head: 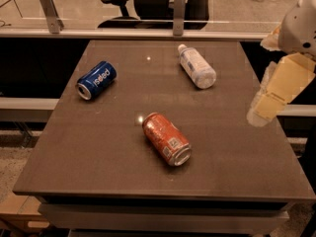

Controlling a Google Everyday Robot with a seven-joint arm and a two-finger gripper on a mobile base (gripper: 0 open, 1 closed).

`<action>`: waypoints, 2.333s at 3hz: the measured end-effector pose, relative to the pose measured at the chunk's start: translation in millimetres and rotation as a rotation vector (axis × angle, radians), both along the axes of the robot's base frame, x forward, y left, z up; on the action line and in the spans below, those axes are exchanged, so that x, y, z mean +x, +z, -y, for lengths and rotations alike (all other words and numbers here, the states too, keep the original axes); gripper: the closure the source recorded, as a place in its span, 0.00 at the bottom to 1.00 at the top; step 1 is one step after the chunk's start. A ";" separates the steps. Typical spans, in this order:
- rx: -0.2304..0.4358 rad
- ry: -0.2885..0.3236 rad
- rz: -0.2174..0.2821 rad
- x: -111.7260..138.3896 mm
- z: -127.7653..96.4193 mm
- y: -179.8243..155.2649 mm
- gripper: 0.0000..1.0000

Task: Place coke can upright

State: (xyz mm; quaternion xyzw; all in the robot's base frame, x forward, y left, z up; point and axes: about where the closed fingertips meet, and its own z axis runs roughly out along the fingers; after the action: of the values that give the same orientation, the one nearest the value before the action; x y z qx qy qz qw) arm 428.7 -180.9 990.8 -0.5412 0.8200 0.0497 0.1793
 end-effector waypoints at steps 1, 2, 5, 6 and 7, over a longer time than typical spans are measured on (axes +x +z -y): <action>0.037 -0.001 -0.053 -2.2 -16.7 -4.1 0.00; 0.039 -0.003 -0.055 -2.4 -17.6 -4.0 0.00; 0.146 -0.337 -0.162 -9.1 -18.2 -11.4 0.00; 0.159 -0.399 -0.181 -20.2 -54.0 -9.0 0.00; 0.127 -0.432 -0.180 -31.7 -93.8 -11.9 0.00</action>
Offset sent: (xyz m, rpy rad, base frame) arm -0.0021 0.0144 -0.0035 0.0318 0.0461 -0.0010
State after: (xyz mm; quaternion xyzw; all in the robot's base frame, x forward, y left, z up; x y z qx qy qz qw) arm 397.0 -87.1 978.9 -0.3342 0.9247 0.1096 0.1458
